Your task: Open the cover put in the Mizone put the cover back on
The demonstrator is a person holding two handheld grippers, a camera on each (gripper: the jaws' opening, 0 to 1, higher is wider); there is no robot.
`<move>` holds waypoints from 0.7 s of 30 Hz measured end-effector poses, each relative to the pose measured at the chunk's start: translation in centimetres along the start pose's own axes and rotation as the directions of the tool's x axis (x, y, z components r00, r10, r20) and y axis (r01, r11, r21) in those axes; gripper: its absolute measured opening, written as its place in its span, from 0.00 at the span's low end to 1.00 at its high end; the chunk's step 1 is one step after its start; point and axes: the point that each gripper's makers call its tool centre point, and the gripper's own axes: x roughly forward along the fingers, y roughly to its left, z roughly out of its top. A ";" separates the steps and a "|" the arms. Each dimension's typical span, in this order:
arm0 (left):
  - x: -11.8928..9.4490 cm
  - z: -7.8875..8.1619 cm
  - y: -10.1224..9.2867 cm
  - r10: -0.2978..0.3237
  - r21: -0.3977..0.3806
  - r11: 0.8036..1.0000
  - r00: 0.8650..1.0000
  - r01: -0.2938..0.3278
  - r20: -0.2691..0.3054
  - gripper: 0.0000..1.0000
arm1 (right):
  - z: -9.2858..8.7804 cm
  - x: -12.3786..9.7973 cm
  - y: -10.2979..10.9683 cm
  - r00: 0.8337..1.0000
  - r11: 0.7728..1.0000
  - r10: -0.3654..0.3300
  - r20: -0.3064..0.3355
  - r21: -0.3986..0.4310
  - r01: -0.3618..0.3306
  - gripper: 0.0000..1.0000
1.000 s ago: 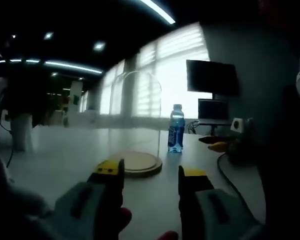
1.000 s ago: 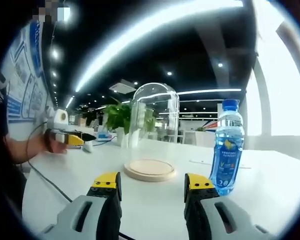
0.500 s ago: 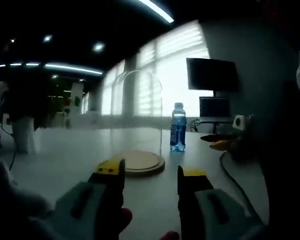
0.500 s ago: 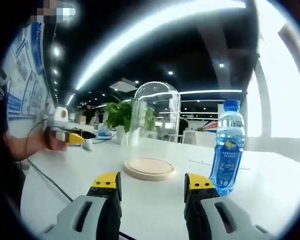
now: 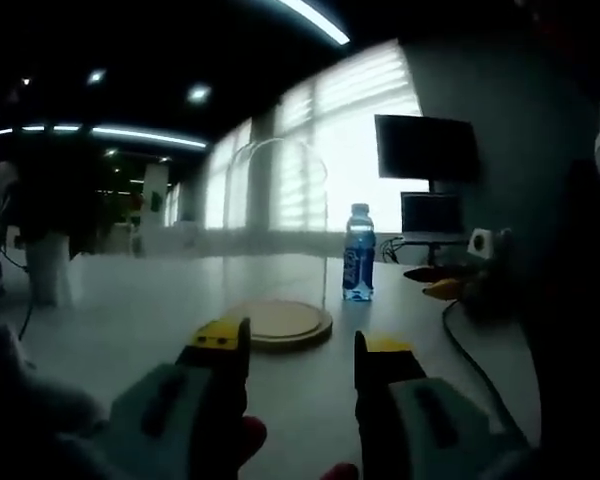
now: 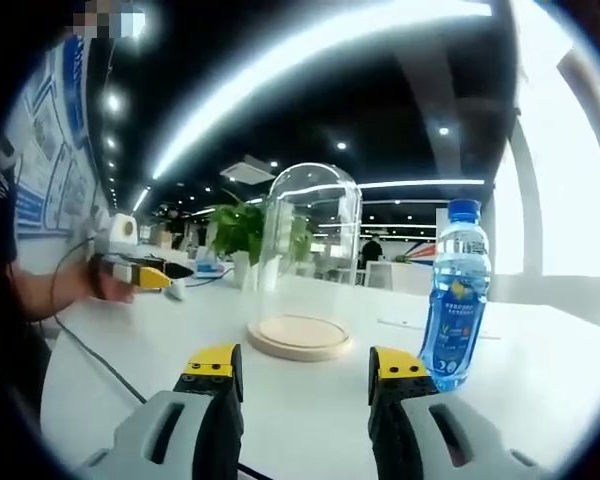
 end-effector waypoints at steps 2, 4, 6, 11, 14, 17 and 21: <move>0.0 -0.1 0.0 -0.001 0.005 1.000 1.000 0.001 -0.005 0.34 | -0.1 0.0 0.1 1.000 1.000 0.002 -0.004 -0.012 -0.002 0.44; 0.0 -0.1 0.0 -0.001 0.006 1.000 1.000 0.001 -0.004 0.34 | -0.1 0.0 0.0 1.000 1.000 0.004 -0.002 -0.013 -0.004 0.44; 0.0 0.0 0.0 0.001 0.001 1.000 1.000 -0.001 0.000 0.34 | -0.1 0.0 0.0 1.000 1.000 0.003 -0.003 -0.010 -0.003 0.44; 0.0 -0.1 0.1 0.001 0.004 1.000 1.000 -0.001 -0.007 0.34 | 0.0 0.0 0.1 1.000 1.000 0.004 0.000 -0.013 -0.004 0.44; 0.0 -0.2 0.1 -0.002 0.007 1.000 1.000 0.003 -0.010 0.34 | 0.1 0.0 0.2 1.000 1.000 0.005 0.003 -0.011 -0.005 0.44; -0.1 -0.1 -0.1 -0.008 0.004 1.000 1.000 0.008 -0.003 0.34 | 0.1 0.0 0.3 1.000 1.000 0.008 0.003 -0.012 -0.008 0.44; -0.1 -0.1 0.0 -0.006 0.005 1.000 1.000 0.006 -0.006 0.34 | 0.1 0.1 0.4 1.000 1.000 0.009 0.004 -0.012 -0.008 0.44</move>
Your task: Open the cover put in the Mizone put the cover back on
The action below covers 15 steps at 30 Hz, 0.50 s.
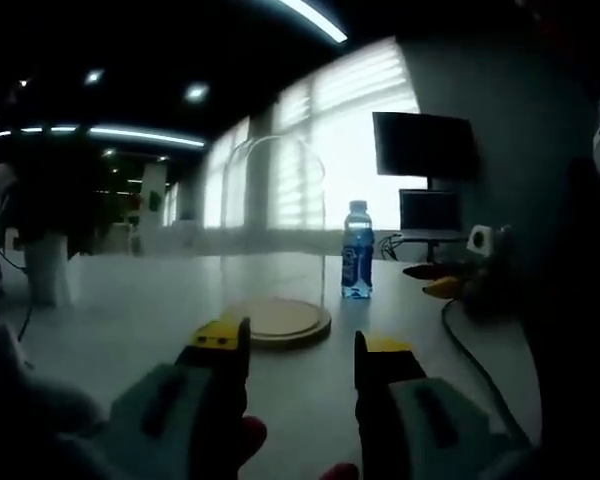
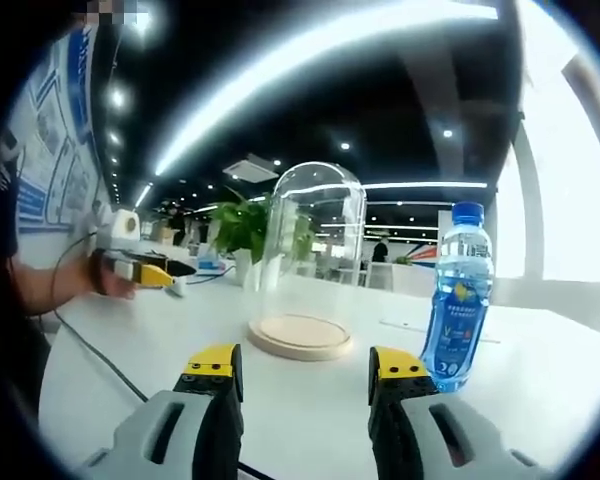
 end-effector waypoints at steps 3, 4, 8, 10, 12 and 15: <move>0.0 0.1 -0.1 -0.003 -0.001 1.000 1.000 0.003 0.004 0.34 | 0.0 0.0 0.0 1.000 1.000 0.001 0.002 0.001 -0.001 0.44; 0.0 0.1 -0.1 -0.004 0.001 1.000 1.000 0.004 0.003 0.34 | 0.0 0.0 0.0 1.000 1.000 0.001 0.002 0.000 -0.001 0.44; 0.0 0.0 -0.2 -0.005 0.001 1.000 1.000 0.005 0.001 0.34 | 0.0 0.0 0.0 1.000 1.000 0.002 0.003 0.002 -0.002 0.44; 0.0 0.0 -0.2 -0.006 0.003 1.000 1.000 0.006 0.000 0.34 | 0.0 0.0 0.0 1.000 1.000 0.002 0.004 0.002 -0.002 0.44; 0.0 0.0 -0.2 -0.006 0.003 1.000 1.000 0.006 0.000 0.34 | 0.0 0.0 -0.1 1.000 1.000 0.001 0.003 0.000 -0.001 0.44; 0.0 0.2 -0.3 -0.008 -0.002 1.000 1.000 0.008 0.010 0.34 | 0.0 -0.1 -0.1 1.000 1.000 0.002 0.002 0.000 -0.002 0.44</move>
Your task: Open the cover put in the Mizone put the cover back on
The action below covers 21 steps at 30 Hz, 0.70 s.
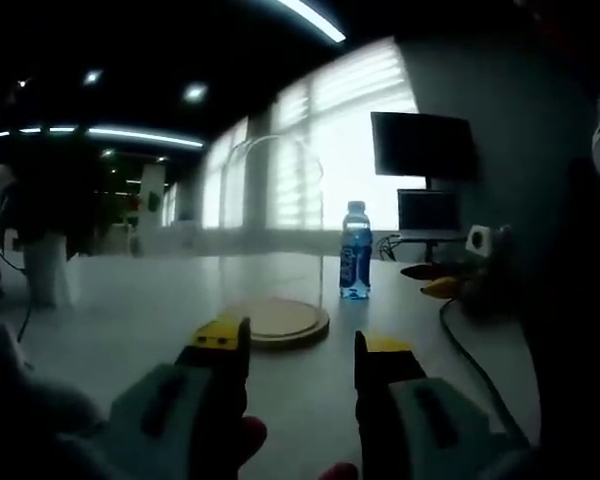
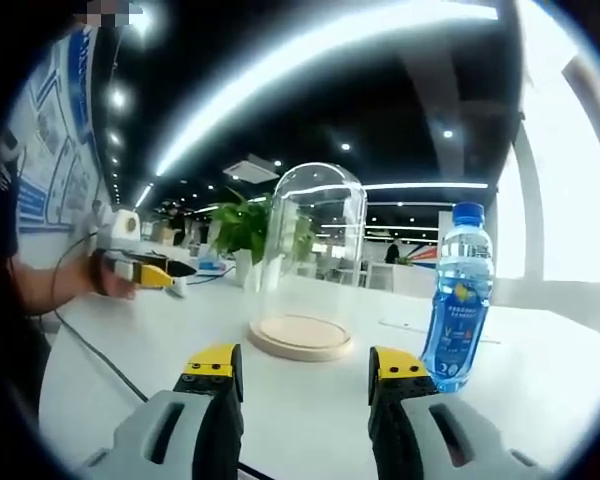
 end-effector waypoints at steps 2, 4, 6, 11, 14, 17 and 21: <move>0.0 0.0 0.1 0.002 -0.003 1.000 1.000 -0.002 0.000 0.34 | 0.0 0.0 0.0 1.000 1.000 0.000 0.000 0.000 0.000 0.44; 0.0 0.0 0.1 0.004 0.000 1.000 1.000 -0.004 -0.002 0.34 | 0.0 0.0 -0.1 1.000 1.000 0.000 0.002 0.000 0.000 0.44; 0.0 0.0 0.0 0.001 -0.001 1.000 1.000 -0.001 -0.002 0.34 | 0.0 0.0 -0.1 1.000 1.000 0.001 0.002 0.001 -0.001 0.44; 0.1 -0.2 -0.1 -0.003 0.000 1.000 1.000 0.003 -0.007 0.34 | 0.1 -0.1 0.0 1.000 1.000 0.004 0.005 -0.002 -0.004 0.44; 0.1 -0.2 0.0 -0.001 0.003 1.000 1.000 0.001 -0.010 0.34 | 0.1 0.0 0.2 1.000 1.000 0.008 0.002 -0.006 -0.008 0.44; 0.0 -0.1 0.0 -0.001 0.003 1.000 1.000 0.001 -0.004 0.34 | 0.0 0.0 0.1 1.000 1.000 0.007 -0.001 -0.005 -0.007 0.44; 0.0 0.0 -0.1 -0.002 0.004 1.000 1.000 0.002 -0.001 0.34 | 0.1 0.0 0.0 1.000 1.000 0.001 0.001 0.002 -0.001 0.44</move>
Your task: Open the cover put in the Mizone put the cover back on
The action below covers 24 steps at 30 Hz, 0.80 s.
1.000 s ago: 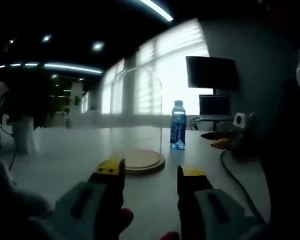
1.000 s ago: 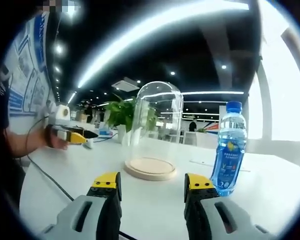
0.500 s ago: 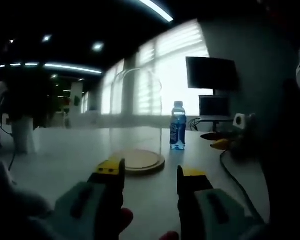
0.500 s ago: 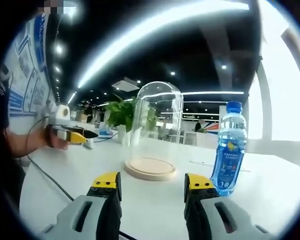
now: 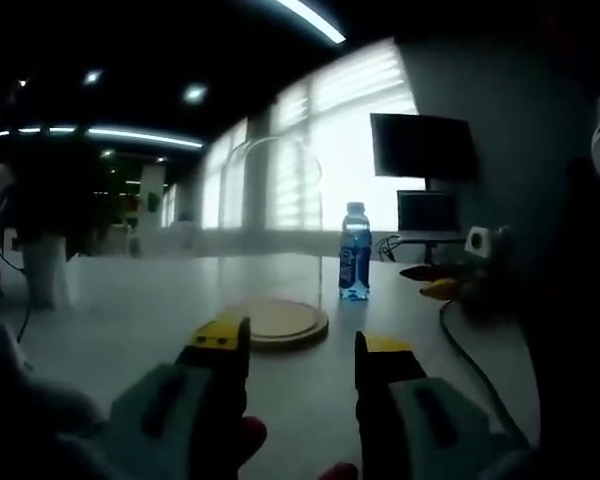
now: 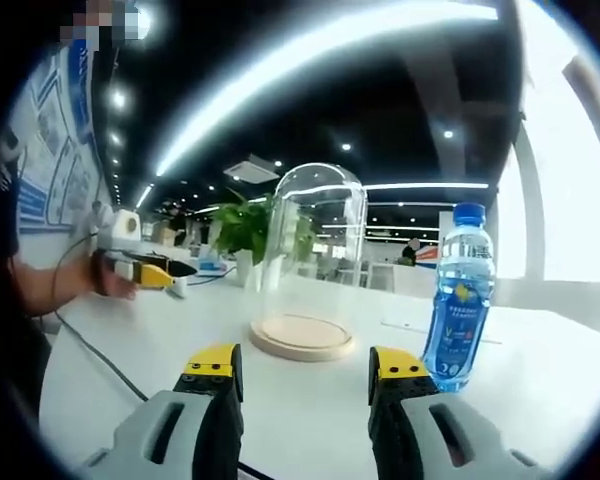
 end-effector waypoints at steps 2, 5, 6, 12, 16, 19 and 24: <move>0.0 0.0 0.0 -0.001 -0.001 1.000 1.000 0.001 0.001 0.34 | 0.1 0.0 0.1 1.000 1.000 0.000 0.002 -0.001 0.000 0.44; 0.0 0.1 0.0 -0.001 0.001 1.000 1.000 0.001 0.003 0.34 | 0.1 0.0 0.0 1.000 1.000 -0.002 0.003 0.003 0.002 0.44; 0.0 0.1 0.0 -0.001 -0.001 1.000 1.000 0.001 0.005 0.34 | 0.2 0.0 0.0 1.000 1.000 -0.001 0.006 0.006 0.001 0.44; 0.0 0.1 0.1 0.002 0.000 1.000 1.000 -0.002 0.002 0.34 | 0.2 0.0 -0.1 1.000 1.000 0.001 0.009 0.008 -0.001 0.44; 0.0 0.1 0.1 0.002 -0.001 1.000 1.000 -0.002 0.003 0.34 | 0.3 -0.1 -0.2 1.000 1.000 -0.003 0.014 0.004 0.003 0.44; 0.0 0.1 0.0 -0.001 -0.002 1.000 1.000 0.001 0.003 0.34 | 0.5 -0.1 -0.4 1.000 1.000 -0.009 0.023 0.007 0.009 0.44; 0.0 0.2 0.1 0.006 -0.003 1.000 1.000 -0.006 0.004 0.34 | 0.4 0.0 -0.5 1.000 1.000 -0.013 0.020 0.018 0.013 0.44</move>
